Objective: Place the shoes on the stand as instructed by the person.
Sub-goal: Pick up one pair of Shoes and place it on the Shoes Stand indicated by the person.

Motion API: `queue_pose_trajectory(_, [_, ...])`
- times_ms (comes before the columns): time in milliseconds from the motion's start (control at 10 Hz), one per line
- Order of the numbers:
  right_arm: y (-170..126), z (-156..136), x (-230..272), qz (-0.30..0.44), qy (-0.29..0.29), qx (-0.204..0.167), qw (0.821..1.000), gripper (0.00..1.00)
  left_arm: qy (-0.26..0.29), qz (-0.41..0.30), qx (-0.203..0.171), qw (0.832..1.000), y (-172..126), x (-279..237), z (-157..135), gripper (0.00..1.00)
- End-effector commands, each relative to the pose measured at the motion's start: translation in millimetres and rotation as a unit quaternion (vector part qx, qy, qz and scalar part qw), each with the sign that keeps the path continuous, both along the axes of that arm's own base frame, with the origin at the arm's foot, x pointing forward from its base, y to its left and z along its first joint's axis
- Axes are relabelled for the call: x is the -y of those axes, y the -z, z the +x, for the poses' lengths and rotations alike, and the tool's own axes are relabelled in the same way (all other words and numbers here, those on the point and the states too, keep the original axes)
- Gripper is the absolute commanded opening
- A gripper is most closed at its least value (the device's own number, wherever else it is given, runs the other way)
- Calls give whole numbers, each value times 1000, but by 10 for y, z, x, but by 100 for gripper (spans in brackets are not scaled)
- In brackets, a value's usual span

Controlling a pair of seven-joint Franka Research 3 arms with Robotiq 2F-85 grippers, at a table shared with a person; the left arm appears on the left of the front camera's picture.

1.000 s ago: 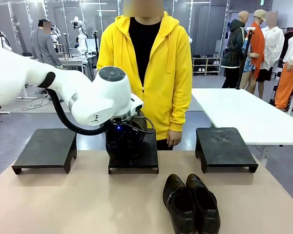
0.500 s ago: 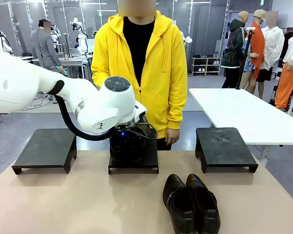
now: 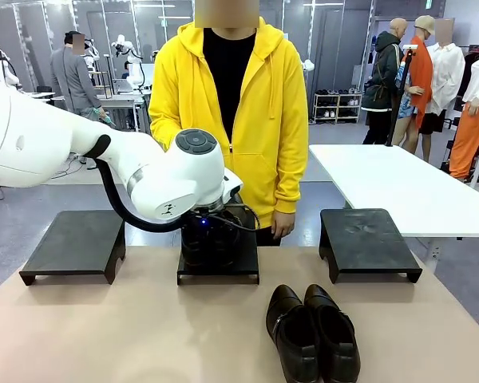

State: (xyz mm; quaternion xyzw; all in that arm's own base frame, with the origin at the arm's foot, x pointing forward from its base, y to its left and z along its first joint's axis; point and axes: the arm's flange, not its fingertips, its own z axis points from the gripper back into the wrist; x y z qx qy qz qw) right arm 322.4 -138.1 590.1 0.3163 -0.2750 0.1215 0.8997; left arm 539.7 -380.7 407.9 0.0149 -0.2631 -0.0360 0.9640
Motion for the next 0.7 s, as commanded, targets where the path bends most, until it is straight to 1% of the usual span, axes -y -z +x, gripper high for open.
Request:
queue_pose_trajectory(0, [6, 5, 8, 2, -6, 8, 1000, 100, 0, -3, 41, 999, -53, 81, 99, 8])
queue_pose_trajectory(300, [6, 5, 8, 2, -6, 8, 1000, 100, 2, 0, 33, 999, -17, 96, 110, 8])
queue_pose_trajectory(400, [6, 5, 8, 2, -6, 8, 1000, 100, 1, -1, 32, 999, -27, 101, 108, 30])
queue_pose_trajectory(500, [6, 5, 8, 2, -6, 8, 1000, 100, 0, -1, 33, 999, -47, 98, 104, 39])
queue_pose_trajectory(600, [6, 5, 8, 2, -6, 8, 1000, 100, -4, -1, 31, 1000, -62, 91, 101, 63])
